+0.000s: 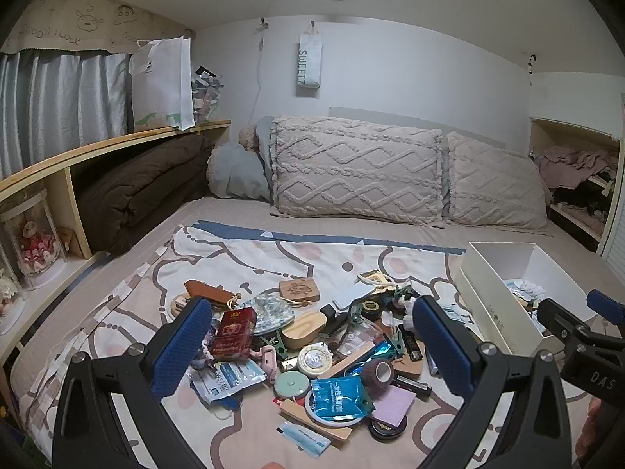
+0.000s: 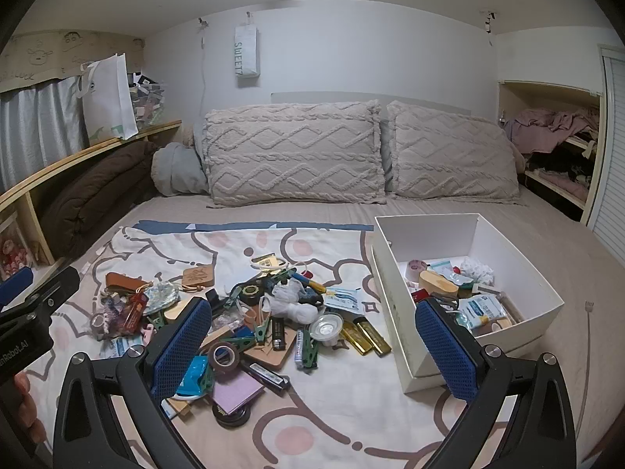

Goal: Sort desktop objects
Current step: 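Move both tools toward the cluttered pile of items on the bed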

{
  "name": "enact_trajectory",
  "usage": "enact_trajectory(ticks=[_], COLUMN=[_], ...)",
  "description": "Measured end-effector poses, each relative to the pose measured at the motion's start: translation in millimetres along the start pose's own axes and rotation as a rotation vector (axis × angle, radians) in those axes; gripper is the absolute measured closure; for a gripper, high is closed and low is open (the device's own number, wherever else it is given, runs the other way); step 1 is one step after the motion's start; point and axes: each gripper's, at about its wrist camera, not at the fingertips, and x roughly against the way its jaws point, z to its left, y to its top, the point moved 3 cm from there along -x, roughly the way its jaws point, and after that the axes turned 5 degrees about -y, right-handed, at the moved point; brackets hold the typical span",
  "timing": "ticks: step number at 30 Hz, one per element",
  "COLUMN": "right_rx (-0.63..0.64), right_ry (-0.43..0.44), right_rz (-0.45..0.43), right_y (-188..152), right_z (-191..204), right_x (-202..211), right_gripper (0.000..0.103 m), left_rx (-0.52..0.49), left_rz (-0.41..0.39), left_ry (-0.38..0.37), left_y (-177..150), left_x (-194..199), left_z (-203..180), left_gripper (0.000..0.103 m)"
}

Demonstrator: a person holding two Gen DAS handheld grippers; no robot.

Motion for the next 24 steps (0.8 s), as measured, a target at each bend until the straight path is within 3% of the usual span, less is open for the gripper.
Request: enact_trajectory(ticks=[14, 24], right_rx=[0.001, -0.009], right_ry=[-0.004, -0.005], right_rz=[0.004, 0.034], right_y=[-2.2, -7.1], right_z=[-3.6, -3.5], right_x=[-2.3, -16.0], right_gripper=[0.000, 0.000], left_rx=[0.002, 0.026], left_rz=[-0.001, 0.023], left_ry=[0.003, 0.053], left_y=[-0.3, -1.6], left_x=[1.1, -10.8], left_z=[3.5, 20.2], left_gripper=[0.000, 0.000])
